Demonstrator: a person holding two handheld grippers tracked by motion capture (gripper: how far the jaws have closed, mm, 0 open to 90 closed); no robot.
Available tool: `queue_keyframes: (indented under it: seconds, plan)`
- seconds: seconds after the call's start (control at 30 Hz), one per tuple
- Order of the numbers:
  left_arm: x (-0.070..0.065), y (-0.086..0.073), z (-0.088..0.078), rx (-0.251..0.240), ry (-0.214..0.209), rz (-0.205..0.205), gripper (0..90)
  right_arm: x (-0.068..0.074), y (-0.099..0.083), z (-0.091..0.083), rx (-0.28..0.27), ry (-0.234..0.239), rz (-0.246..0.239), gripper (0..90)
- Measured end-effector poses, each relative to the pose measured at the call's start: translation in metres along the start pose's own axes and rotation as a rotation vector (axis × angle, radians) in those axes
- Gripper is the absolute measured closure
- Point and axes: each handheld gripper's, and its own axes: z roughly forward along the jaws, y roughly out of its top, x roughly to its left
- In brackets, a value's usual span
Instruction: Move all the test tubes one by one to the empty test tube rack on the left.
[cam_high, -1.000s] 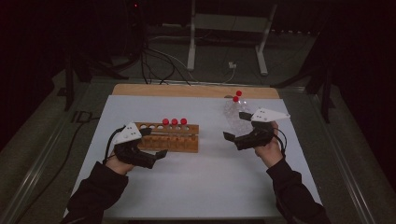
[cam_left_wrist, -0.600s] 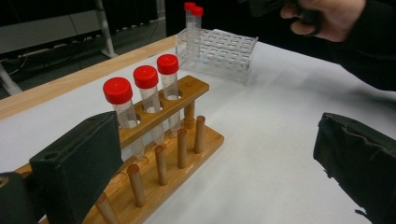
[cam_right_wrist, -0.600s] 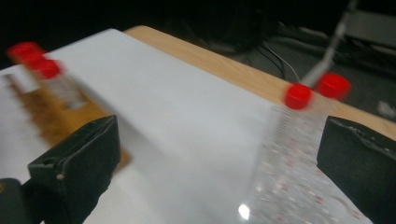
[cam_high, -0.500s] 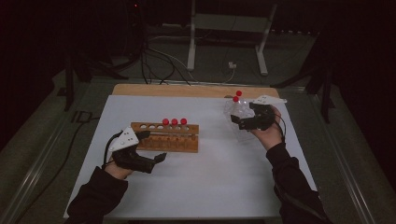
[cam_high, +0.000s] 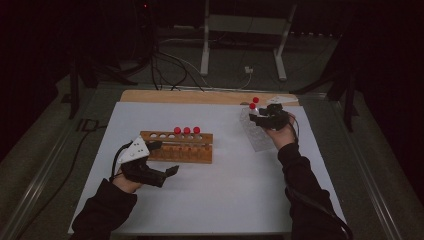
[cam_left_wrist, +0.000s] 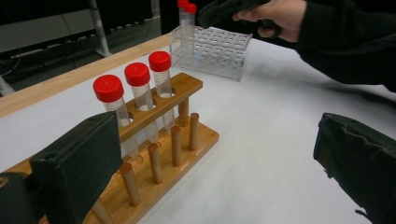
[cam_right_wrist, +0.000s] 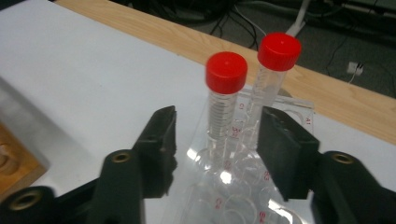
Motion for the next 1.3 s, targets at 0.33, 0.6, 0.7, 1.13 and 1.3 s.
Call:
queue_keyframes:
  seconds: [0.33, 0.6, 0.7, 1.13, 1.3]
  plan:
    - [0.0, 0.0, -0.001, -0.002, -0.003, 0.004, 1.9, -0.005, 0.008, 0.022, 0.05, -0.01, 0.01, 63.0]
    - [0.0, 0.0, 0.0, 0.002, -0.01, 0.001, 1.9, -0.002, 0.011, 0.029, 0.091, -0.017, 0.009, 74.6]
    - [0.0, 0.0, 0.0, 0.001, -0.01, 0.0, 1.9, -0.002, 0.011, 0.027, 0.081, -0.019, 0.017, 75.2]
    - [0.0, 0.001, 0.001, 0.012, -0.032, -0.006, 1.9, 0.006, 0.028, -0.002, 0.005, -0.047, -0.03, 75.4]
    - [0.0, 0.001, 0.0, 0.009, -0.028, -0.007, 1.9, 0.012, 0.035, -0.015, -0.012, -0.05, -0.061, 75.4]
